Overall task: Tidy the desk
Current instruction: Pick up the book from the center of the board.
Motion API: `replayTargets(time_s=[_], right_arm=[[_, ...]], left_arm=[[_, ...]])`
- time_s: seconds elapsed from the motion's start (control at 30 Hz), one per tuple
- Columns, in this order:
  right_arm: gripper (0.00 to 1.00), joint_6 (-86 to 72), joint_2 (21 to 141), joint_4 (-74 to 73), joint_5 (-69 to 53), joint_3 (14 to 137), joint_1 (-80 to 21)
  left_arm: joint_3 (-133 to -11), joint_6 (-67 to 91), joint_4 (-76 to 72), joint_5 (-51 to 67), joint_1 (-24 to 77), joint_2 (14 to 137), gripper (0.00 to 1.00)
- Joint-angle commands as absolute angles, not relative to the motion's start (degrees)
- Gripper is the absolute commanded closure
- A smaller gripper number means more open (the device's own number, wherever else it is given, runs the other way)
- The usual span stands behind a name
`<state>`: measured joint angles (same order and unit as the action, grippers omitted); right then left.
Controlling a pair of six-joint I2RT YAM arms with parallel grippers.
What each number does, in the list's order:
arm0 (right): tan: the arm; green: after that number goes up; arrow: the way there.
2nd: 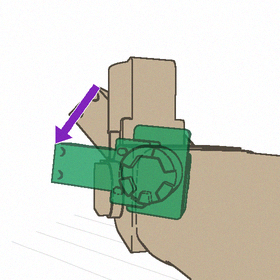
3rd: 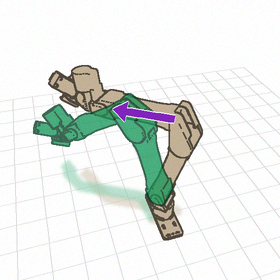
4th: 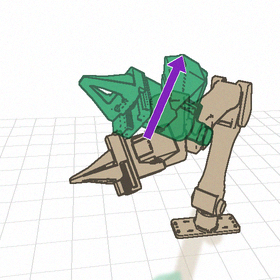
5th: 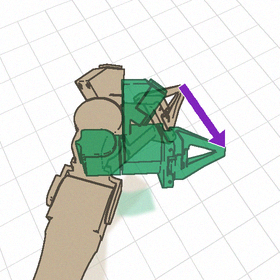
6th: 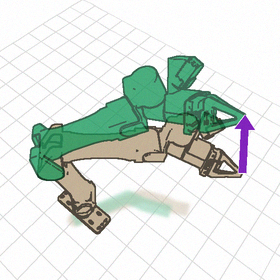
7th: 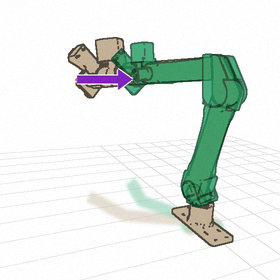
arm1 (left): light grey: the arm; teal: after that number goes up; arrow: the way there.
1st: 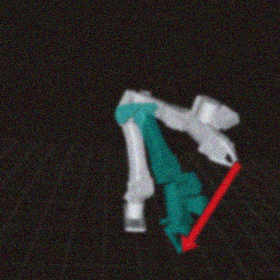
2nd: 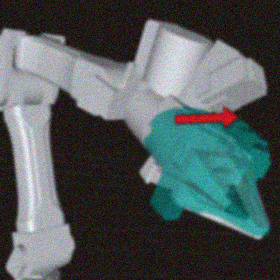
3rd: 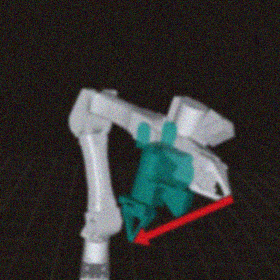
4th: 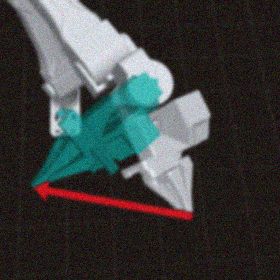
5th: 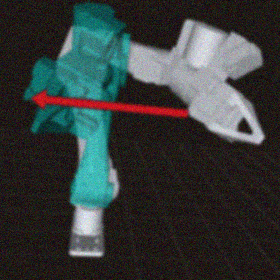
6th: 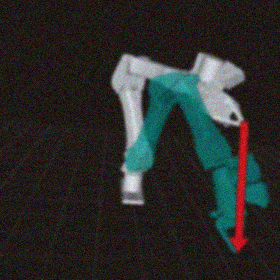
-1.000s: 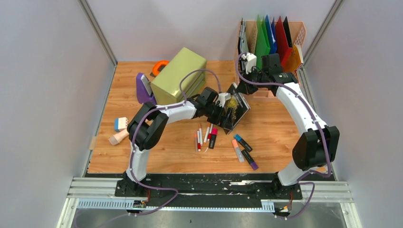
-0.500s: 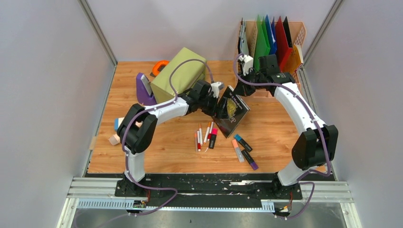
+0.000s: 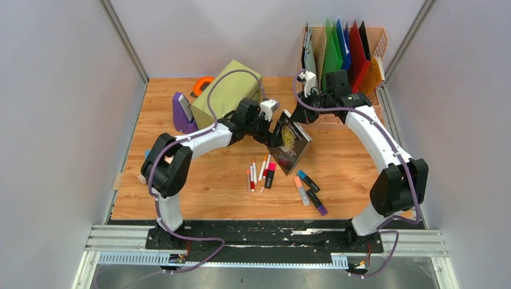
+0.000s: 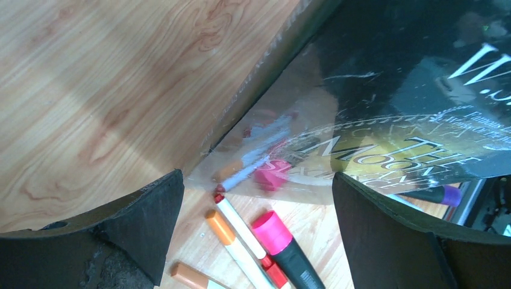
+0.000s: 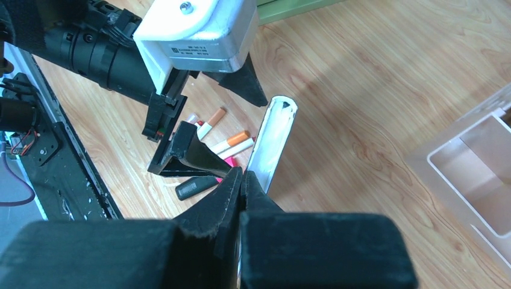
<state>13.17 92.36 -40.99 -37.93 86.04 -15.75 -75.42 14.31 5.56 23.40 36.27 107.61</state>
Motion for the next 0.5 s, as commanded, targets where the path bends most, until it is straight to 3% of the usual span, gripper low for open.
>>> replayTargets(time_s=[0.0,0.47], right_arm=[[1.00,12.9,91.9,-48.0,-43.0,83.4,-19.6],[1.00,14.2,91.8,-48.0,-42.0,81.9,-22.2]], left_arm=[[-73.8,8.7,-6.3,19.7,35.6,103.2,0.00],[-65.2,-2.6,-19.6,33.2,32.8,98.2,0.00]])
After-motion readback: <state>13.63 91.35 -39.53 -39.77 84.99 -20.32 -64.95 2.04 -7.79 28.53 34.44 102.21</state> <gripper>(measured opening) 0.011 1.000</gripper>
